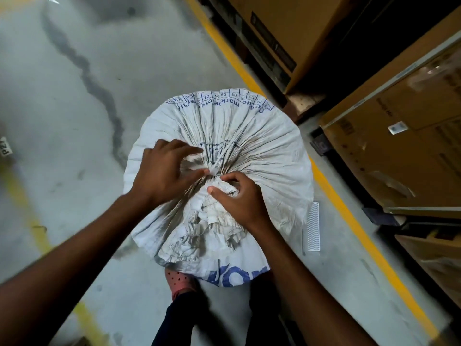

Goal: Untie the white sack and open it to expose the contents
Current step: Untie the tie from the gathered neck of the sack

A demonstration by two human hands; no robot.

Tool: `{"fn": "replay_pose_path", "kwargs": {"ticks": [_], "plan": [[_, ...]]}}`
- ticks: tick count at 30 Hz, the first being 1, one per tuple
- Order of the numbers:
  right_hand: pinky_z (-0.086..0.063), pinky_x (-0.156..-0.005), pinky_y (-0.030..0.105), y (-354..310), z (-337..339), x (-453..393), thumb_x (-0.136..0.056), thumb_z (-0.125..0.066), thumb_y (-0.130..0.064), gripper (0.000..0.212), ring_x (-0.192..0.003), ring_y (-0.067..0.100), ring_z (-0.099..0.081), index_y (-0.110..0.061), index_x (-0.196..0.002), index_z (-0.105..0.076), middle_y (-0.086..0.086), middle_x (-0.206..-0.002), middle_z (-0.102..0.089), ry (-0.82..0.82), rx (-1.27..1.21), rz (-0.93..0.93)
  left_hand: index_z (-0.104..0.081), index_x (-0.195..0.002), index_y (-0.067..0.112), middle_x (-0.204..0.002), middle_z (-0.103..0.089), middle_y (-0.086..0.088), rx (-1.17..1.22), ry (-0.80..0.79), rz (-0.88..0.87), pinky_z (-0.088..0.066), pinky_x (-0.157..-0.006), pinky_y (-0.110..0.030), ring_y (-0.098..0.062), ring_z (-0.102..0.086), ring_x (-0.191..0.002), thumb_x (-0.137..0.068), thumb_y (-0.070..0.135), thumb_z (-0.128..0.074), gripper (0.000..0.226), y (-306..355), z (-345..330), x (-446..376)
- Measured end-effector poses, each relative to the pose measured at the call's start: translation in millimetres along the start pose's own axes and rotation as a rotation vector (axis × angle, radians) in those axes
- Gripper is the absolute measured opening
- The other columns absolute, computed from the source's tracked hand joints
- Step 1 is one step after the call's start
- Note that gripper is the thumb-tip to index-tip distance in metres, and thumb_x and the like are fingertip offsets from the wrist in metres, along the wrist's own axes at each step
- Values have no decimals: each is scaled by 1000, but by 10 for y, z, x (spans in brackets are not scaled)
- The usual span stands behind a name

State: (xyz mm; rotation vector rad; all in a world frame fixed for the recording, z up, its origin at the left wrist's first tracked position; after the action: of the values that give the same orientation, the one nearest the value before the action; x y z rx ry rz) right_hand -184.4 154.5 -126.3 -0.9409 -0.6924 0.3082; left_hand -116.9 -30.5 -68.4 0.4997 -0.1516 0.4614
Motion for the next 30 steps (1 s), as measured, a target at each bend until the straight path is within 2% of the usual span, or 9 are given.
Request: {"fn": "replay_pose_path", "kwargs": {"ticks": [3, 8, 13, 15, 18, 20, 23, 26, 30], "plan": [[-56, -92, 31, 27, 26, -33, -73, -85, -48, 37, -103, 1, -66, -25, -97, -69, -13, -103, -73, 0, -39, 15, -76, -113, 35, -110, -77, 10, 25, -103, -39, -49, -92, -45, -21, -66, -106, -77, 72, -72, 51, 111, -78, -307], [-56, -84, 27, 35, 42, -52, -69, -87, -50, 39, -98, 2, -65, -24, -92, -68, -11, -99, -72, -19, -60, 17, -80, -88, 35, -74, -74, 19, 112, -210, 44, -51, -70, -29, 8, -65, -70, -70, 61, -85, 32, 47, -263, -497], [-54, -77, 20, 41, 44, -18, -70, -85, -55, 40, -92, 1, -65, -23, -90, -72, -12, -94, -73, -10, -103, 25, -71, -71, 40, -65, -68, 23, 117, -254, 83, -57, -74, -34, 5, -64, -67, -66, 55, -89, 25, -9, -377, -485], [-49, -67, 21, 31, 72, -14, -77, -76, -59, 37, -75, 2, -64, -22, -77, -71, -16, -77, -71, 37, -162, 30, -72, -72, 37, -64, -69, 23, 128, -236, 85, -60, -77, -39, 1, -67, -68, -69, 53, -89, 23, -29, -376, -488], [-30, -53, 27, 89, 40, -67, -98, -60, -44, 54, -49, 3, -36, -16, -55, -45, -13, -47, -39, 77, -243, -13, -75, -76, 31, -60, -69, 22, 162, -192, 108, -60, -77, -40, -5, -68, -66, -71, 51, -88, 24, -92, -343, -453], [-38, -56, 27, 142, 0, -146, -100, -61, -30, 41, -54, 5, -46, -12, -63, -55, -14, -53, -48, 107, -244, -49, -76, -79, 29, -64, -71, 16, 196, -155, 117, -58, -76, -39, -7, -68, -66, -70, 53, -88, 28, -165, -317, -411], [-55, -73, 21, 117, -89, -269, -92, -70, -15, 5, -83, 7, -70, -11, -93, -75, -1, -90, -76, 50, -293, -56, -73, -77, 33, -58, -69, 16, 310, -116, 117, -50, -68, -32, 0, -61, -57, -65, 61, -87, 34, -297, -318, -340], [-59, -82, 26, 107, -133, -353, -88, -72, -11, 10, -88, 7, -72, -14, -95, -79, -3, -93, -78, -21, -267, -71, -74, -76, 32, -57, -64, 17, 436, -81, 126, -42, -65, -30, 1, -52, -53, -60, 71, -82, 43, -378, -334, -292], [-57, -75, 22, 81, -183, -445, -86, -76, -10, 9, -79, 2, -69, -18, -90, -79, -7, -86, -77, -52, -126, -47, -78, -82, 23, -78, -77, 3, 523, -62, 83, -56, -77, -46, -15, -70, -76, -68, 62, -80, 41, -342, -331, -267]]}}
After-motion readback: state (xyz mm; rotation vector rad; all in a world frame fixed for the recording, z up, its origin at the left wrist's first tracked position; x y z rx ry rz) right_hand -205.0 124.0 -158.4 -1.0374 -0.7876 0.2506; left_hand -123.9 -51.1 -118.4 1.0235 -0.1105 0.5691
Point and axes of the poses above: each hand's wrist, its own x-axis away from the middle knuckle, its own z-axis out of the back of the hand, y = z × x, the point moved 7 cm from there along -x, towards the middle knuckle
